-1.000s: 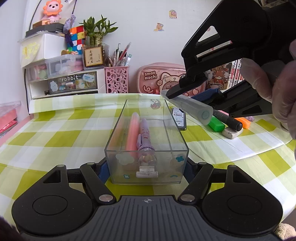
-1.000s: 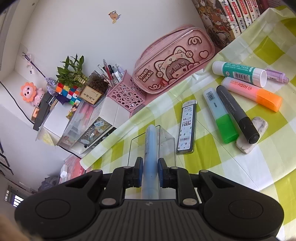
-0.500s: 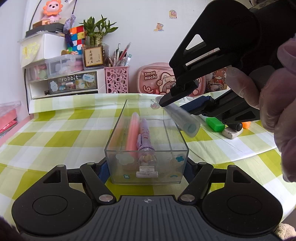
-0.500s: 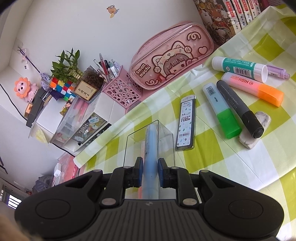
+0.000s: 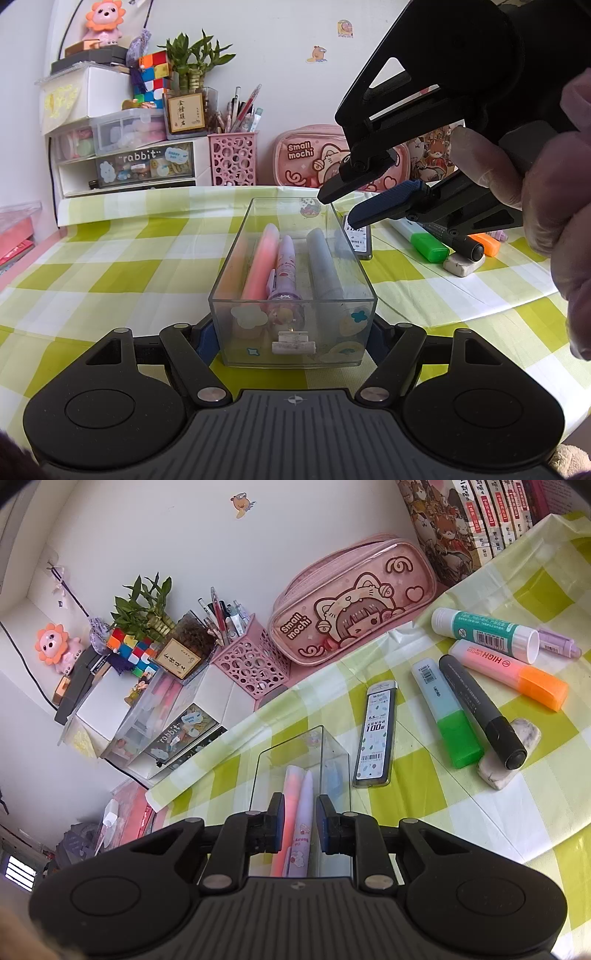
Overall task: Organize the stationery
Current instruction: 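Carry the light blue pen into the clear box and release it, then grasp the black marker with the right gripper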
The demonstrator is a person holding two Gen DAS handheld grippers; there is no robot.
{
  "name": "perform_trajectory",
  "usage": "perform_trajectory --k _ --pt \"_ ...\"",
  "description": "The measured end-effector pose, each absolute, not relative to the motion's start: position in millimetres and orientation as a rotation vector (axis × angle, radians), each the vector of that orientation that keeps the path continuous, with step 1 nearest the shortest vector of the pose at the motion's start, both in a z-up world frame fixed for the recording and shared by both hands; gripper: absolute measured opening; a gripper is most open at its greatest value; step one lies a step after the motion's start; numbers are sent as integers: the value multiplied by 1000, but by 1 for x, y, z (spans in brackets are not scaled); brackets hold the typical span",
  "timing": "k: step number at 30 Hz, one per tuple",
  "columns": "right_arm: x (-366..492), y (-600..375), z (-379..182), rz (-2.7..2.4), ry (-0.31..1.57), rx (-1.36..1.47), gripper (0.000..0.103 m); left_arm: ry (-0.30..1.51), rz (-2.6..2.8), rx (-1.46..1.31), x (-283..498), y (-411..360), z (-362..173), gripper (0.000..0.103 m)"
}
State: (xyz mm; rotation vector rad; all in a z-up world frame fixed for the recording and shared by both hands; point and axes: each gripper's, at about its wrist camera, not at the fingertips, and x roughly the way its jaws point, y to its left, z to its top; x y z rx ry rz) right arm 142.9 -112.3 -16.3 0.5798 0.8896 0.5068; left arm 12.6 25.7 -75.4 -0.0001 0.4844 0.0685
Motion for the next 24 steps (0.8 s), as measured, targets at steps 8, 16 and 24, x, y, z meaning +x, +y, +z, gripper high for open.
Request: perform_trajectory --k 8,16,24 --pt "138 -140 -3 479 809 559 64 483 69 4 13 25 -75 73" --pt "137 -167 -9 419 791 559 75 481 70 1 14 24 -75 73" --pt "144 -188 -22 342 781 515 79 478 75 -4 13 26 -75 73"
